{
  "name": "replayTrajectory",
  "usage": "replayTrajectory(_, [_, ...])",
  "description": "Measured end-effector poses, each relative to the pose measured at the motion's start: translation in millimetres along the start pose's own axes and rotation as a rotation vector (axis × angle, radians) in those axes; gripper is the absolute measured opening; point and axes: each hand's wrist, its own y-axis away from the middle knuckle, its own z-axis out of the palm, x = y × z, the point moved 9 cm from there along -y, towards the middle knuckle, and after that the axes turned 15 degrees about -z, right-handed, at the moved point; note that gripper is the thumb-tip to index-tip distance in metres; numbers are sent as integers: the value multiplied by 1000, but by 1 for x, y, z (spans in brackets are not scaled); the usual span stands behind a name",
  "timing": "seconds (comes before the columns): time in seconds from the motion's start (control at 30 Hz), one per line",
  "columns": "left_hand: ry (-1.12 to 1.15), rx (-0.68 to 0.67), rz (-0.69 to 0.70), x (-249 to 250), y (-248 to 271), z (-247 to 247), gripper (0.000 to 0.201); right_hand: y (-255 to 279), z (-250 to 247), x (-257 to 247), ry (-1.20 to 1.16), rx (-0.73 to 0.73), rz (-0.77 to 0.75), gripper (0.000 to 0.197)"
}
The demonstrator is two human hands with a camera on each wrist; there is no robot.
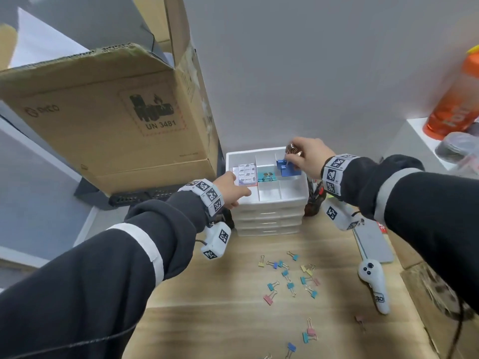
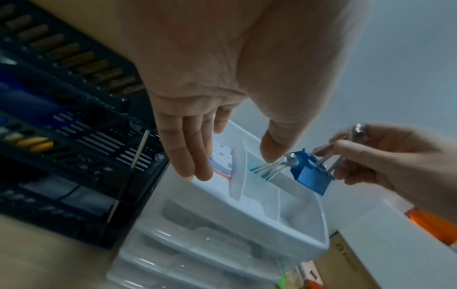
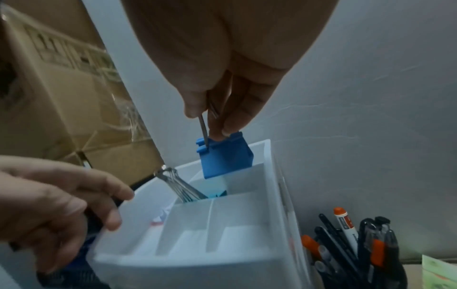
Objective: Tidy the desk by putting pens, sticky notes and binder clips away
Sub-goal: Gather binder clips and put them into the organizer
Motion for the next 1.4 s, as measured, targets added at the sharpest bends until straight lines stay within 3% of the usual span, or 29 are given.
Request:
replayTrajectory(0.1, [-53,1,1,3,-9,4,72,-3,17,5,77,-80,-46,12])
replayTrajectory(0.3, [-138,-12,-11,11,-20,9,42,-9,20,23,117,-66,-47,18])
replayTrajectory(0.4, [-130,-38,-11,13,-27,15,43,-11,23,23,118,-99,-67,17])
replayTrajectory(0.53, [-149,-42,4,17,-32,21,38,-6,49,29,185,-257,-71,19])
replayTrajectory(0.8, [-131,-48,9,17,-34,21,29,-3,58,37,248,-288,-3,34])
replayTrajectory(1.07, [-138,-16,21,11,-24,21,31,17,43,24,187,-161,-58,48])
replayTrajectory(1.27, [-200,-60,20,-1,-8,31,28,46,13,21,113,55,-28,30])
replayTrajectory(1.4, [-232,-80,11,-21,-3,44,27,70,15,25,120,82,15,21])
